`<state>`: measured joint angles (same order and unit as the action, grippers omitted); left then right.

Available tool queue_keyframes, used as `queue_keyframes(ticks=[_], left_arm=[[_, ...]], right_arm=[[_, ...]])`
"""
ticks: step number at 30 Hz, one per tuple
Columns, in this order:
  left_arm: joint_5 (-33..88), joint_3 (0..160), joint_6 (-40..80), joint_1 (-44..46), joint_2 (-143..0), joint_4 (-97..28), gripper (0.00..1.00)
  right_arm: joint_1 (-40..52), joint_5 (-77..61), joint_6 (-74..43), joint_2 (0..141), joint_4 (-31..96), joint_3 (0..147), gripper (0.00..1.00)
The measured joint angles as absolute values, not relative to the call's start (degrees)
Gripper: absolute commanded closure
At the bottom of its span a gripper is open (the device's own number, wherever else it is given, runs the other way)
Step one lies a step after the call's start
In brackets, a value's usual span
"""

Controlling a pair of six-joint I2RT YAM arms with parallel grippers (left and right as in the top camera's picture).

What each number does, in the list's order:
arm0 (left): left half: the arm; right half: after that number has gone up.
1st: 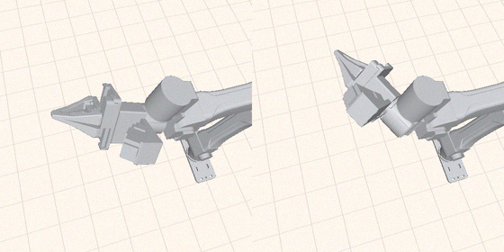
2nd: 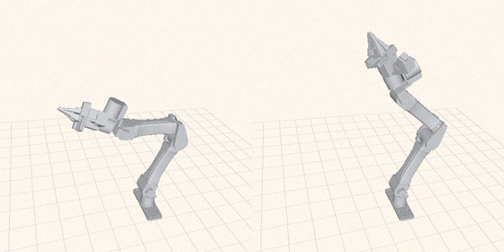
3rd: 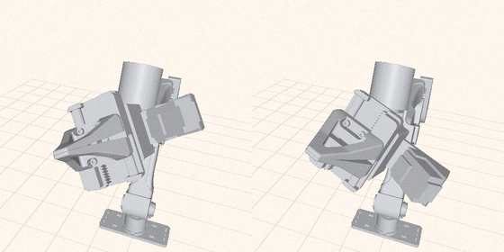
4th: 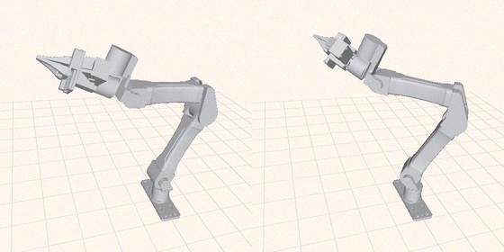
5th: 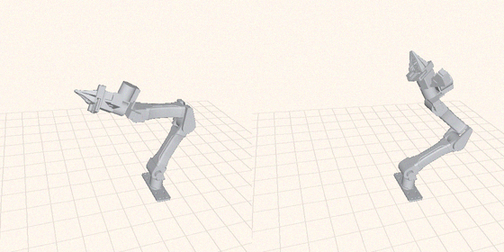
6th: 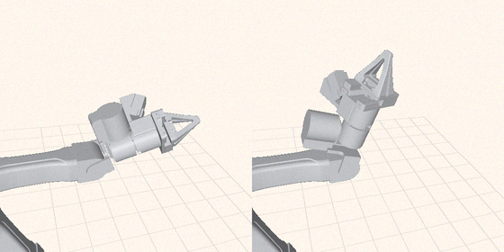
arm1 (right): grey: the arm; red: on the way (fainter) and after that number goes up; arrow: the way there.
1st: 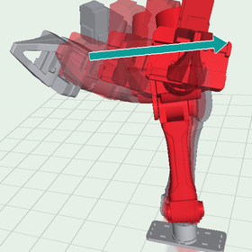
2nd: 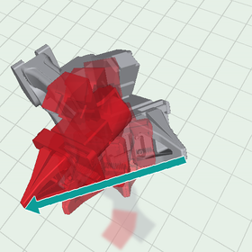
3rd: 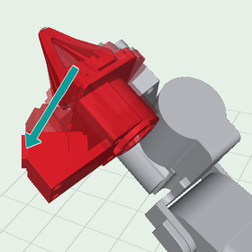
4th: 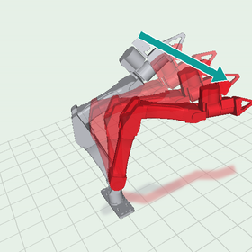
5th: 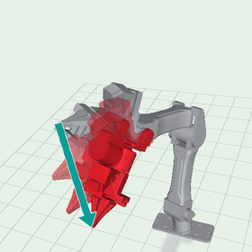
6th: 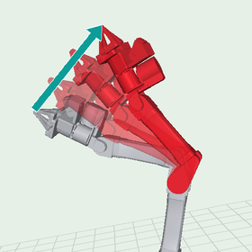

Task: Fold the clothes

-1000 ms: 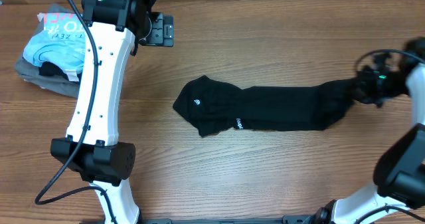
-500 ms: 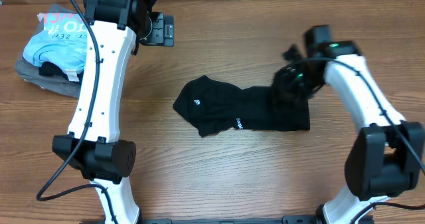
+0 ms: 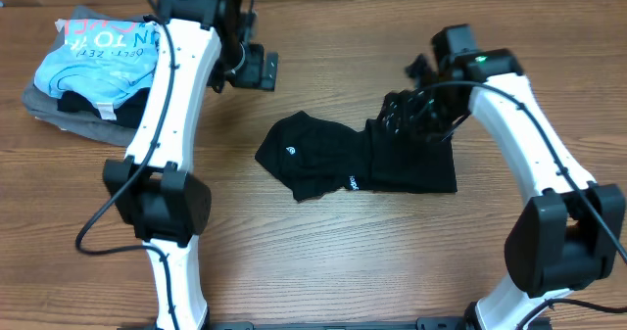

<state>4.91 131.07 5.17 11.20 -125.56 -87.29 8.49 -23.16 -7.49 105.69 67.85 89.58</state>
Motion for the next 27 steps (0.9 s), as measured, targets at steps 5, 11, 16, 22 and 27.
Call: queue_keyframes(ticks=[5, 11, 16, 22, 27], left_arm=[[8.78, 121.71, 2.0, 11.2, -127.72, -86.0, 0.0], [11.68, 110.21, 0.82, 11.18, -127.76, -81.19, 0.0], [15.05, 104.29, 0.86, 11.2, -127.76, -76.44, 0.0], [16.27, 103.2, 0.86, 11.18, -125.38, -75.13, 0.0], [15.84, 102.21, 1.3, 11.2, -117.1, -73.67, 0.0]], right_arm=[[5.26, -22.61, -6.76, 105.69, 69.08, 89.8, 0.05], [4.62, -21.87, -6.15, 105.69, 69.06, 89.8, 0.0], [4.58, -20.01, -5.96, 105.69, 69.21, 89.8, 0.0], [4.58, -19.18, -5.98, 105.69, 69.52, 89.8, 0.0], [4.58, -19.07, -5.98, 105.69, 69.49, 89.8, 0.0]])
